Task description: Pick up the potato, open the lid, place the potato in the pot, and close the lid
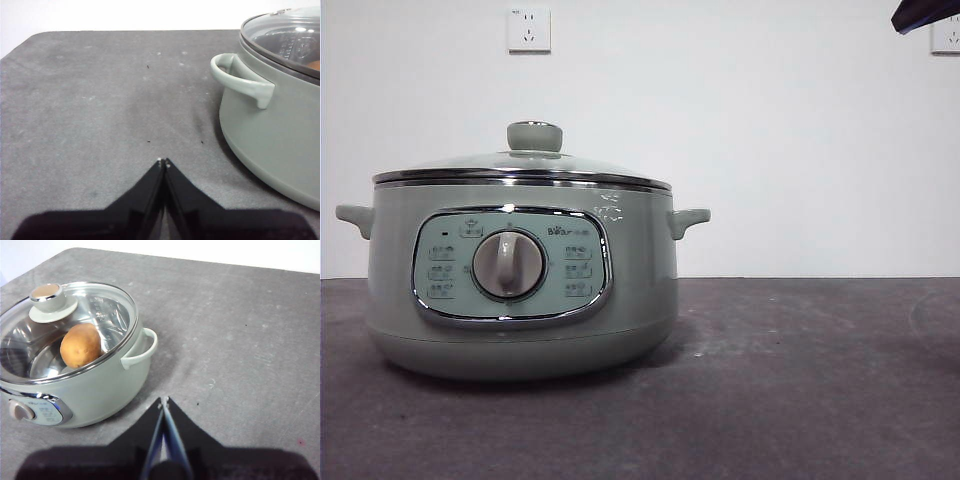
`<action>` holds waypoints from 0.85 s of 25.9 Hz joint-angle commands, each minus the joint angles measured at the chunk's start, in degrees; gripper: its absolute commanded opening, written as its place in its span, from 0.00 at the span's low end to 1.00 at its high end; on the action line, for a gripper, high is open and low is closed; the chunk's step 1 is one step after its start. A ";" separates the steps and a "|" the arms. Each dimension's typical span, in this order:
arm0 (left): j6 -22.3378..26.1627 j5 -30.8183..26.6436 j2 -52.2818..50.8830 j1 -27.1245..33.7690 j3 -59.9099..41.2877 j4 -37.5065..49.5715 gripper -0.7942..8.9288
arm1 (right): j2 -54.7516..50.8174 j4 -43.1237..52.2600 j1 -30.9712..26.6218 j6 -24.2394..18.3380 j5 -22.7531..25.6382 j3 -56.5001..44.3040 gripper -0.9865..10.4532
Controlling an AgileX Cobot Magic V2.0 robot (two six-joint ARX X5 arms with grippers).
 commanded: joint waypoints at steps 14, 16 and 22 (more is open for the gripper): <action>-0.15 -0.02 -0.17 0.20 -0.98 0.42 0.08 | -22.77 19.85 -20.55 -4.90 -12.15 -21.14 0.09; -0.15 -0.02 -0.17 0.20 -0.98 0.42 0.08 | -25.51 23.37 -22.21 -4.81 -12.26 -25.81 0.09; -0.15 -0.02 -0.17 0.20 -0.98 0.42 0.08 | -32.35 24.83 -24.33 -4.31 -12.26 -36.20 0.09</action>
